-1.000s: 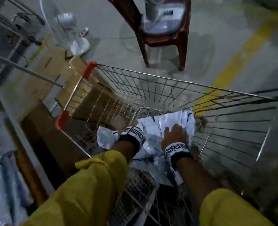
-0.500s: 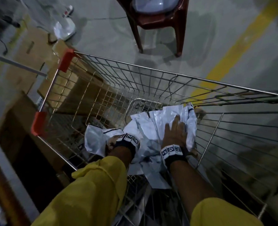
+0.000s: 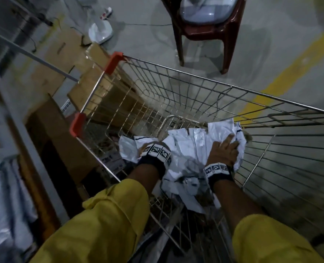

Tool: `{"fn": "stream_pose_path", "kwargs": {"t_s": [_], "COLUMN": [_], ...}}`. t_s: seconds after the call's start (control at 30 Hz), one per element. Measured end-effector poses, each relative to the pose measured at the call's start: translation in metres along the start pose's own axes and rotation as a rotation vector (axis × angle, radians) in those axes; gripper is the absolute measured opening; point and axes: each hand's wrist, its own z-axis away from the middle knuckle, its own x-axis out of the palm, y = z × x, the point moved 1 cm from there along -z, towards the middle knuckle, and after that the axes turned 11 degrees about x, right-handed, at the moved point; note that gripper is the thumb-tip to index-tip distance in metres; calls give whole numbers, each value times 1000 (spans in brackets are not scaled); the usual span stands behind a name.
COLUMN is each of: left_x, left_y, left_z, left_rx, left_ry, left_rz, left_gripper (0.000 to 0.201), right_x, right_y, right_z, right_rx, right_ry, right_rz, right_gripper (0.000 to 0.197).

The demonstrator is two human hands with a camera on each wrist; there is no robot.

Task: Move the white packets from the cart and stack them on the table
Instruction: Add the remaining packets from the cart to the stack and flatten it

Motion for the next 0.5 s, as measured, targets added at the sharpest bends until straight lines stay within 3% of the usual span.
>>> {"fn": "stream_pose_path", "kwargs": {"t_s": [0.13, 0.2, 0.3, 0.5], "left_x": [-9, -13, -13, -6], "left_y": [0, 1, -2, 3], "left_z": [41, 58, 83, 176], "left_rx": [-135, -178, -208, -169], "left_ry": [200, 323, 390, 718], "left_rz": [115, 238, 511, 649], "left_gripper": [39, 46, 30, 32], "right_x": [-28, -53, -95, -162], "right_y": [7, 15, 30, 69], "right_z": [17, 33, 62, 145], "right_rx": [-59, -62, -89, -200], "right_ry": [-117, -113, -211, -61], "right_rz": [-118, -127, -273, -279], "right_gripper": [37, 55, 73, 75]}}
